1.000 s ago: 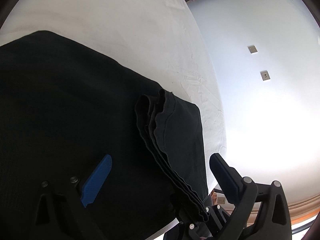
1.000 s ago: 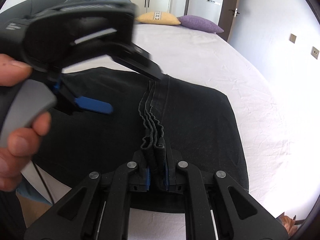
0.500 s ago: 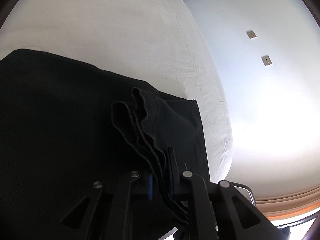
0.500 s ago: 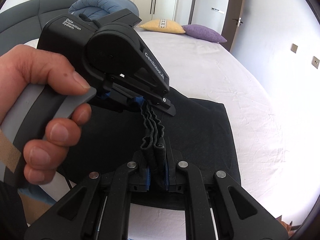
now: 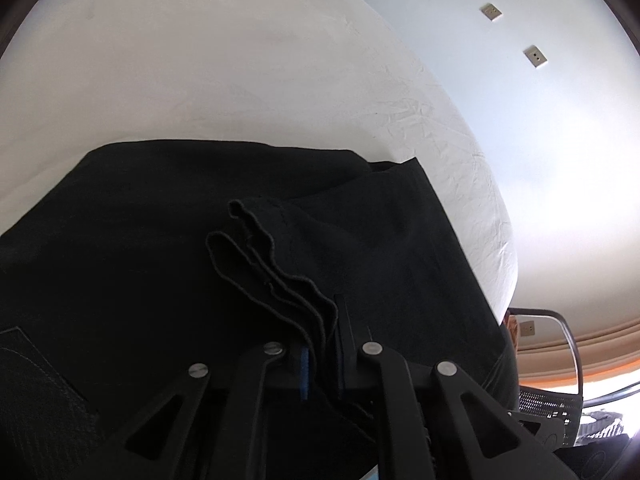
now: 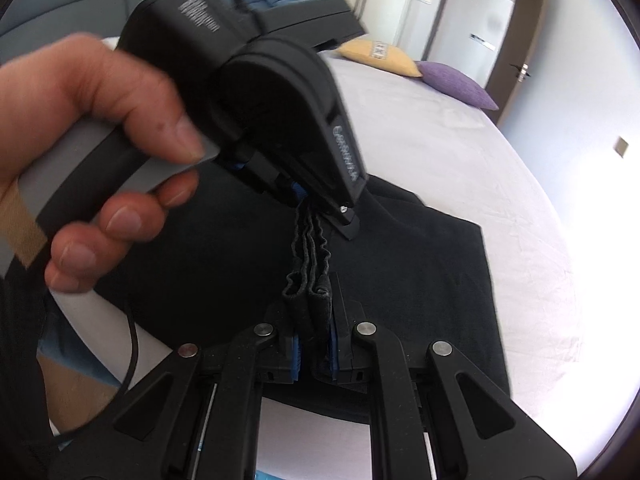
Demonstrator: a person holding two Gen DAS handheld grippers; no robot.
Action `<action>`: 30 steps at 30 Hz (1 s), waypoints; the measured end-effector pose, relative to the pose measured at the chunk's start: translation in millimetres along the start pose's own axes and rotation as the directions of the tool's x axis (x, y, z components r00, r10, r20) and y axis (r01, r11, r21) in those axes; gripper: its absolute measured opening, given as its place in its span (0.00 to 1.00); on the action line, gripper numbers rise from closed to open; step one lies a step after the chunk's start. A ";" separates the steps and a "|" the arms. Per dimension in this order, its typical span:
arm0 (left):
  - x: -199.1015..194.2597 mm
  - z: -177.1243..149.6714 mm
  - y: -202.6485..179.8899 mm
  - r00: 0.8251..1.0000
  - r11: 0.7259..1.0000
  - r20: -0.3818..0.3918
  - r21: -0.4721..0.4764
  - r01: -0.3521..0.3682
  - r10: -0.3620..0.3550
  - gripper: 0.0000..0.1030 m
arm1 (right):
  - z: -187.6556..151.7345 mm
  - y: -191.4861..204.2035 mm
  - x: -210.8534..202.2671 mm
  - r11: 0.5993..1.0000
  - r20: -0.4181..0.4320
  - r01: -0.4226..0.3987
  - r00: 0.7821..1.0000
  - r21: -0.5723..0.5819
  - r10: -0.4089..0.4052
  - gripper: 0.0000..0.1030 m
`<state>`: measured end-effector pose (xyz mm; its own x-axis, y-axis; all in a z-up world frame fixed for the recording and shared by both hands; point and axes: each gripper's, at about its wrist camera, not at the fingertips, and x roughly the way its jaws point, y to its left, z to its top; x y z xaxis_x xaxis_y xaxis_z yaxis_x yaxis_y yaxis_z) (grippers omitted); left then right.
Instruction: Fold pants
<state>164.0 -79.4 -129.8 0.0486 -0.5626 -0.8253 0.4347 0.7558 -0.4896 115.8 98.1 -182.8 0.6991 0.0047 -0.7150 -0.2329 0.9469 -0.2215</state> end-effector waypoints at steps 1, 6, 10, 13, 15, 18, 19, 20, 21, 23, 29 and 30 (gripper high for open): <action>-2.6 -2.2 3.6 1.000 1.000 -0.004 0.015 -0.009 0.009 0.09 | 0.9 6.7 0.3 1.000 -0.002 -0.006 1.000 -0.018 0.006 0.09; -12.3 -10.9 31.3 0.998 0.998 -0.044 0.054 -0.035 0.038 0.09 | 2.9 45.3 9.7 0.993 -0.022 -0.043 0.999 -0.111 0.041 0.09; -20.6 -14.0 52.0 0.996 0.996 -0.055 0.056 -0.062 0.065 0.10 | 6.4 70.1 14.2 0.986 -0.044 -0.071 0.997 -0.150 0.065 0.09; -24.1 -14.1 61.9 0.995 0.996 -0.058 0.045 -0.073 0.075 0.10 | 8.9 86.2 17.0 0.979 -0.060 -0.074 0.996 -0.192 0.063 0.09; -26.0 -15.7 66.2 0.995 0.996 -0.057 0.038 -0.077 0.079 0.10 | 9.1 94.5 19.2 0.976 -0.073 -0.082 0.995 -0.201 0.069 0.09; -26.3 -16.2 67.6 0.995 0.997 -0.053 0.029 -0.078 0.079 0.11 | 1.9 105.0 26.7 0.972 -0.087 -0.080 0.994 -0.221 0.062 0.09; -25.7 -16.2 67.6 0.995 0.997 -0.052 0.027 -0.078 0.079 0.11 | 3.0 103.2 27.1 0.972 -0.094 -0.083 0.994 -0.220 0.064 0.09; -25.4 -16.9 67.9 0.996 0.997 -0.052 0.027 -0.078 0.079 0.11 | 3.5 105.9 28.6 0.972 -0.100 -0.086 0.993 -0.219 0.065 0.09; -25.0 -17.7 68.0 0.996 0.997 -0.051 0.026 -0.077 0.078 0.11 | 2.8 106.6 29.7 0.972 -0.103 -0.087 0.993 -0.220 0.065 0.09; -23.1 -19.1 65.4 0.996 0.997 -0.051 0.026 -0.077 0.079 0.11 | 2.6 103.8 37.7 0.971 -0.116 -0.091 0.991 -0.222 0.066 0.09; -24.9 -24.3 75.1 0.996 0.997 -0.042 0.012 -0.081 0.081 0.14 | 2.9 105.8 57.8 0.968 -0.155 -0.094 0.986 -0.234 0.058 0.13; -26.8 -25.7 76.6 0.995 0.996 -0.036 0.015 -0.093 0.093 0.15 | 5.2 107.7 57.5 0.970 -0.157 -0.098 0.986 -0.223 0.063 0.13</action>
<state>172.9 2.2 -152.4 0.0561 -0.4772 -0.8770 0.4422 0.7994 -0.4067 134.4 202.0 -244.4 0.5680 0.0143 -0.8229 -0.4454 0.8461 -0.2928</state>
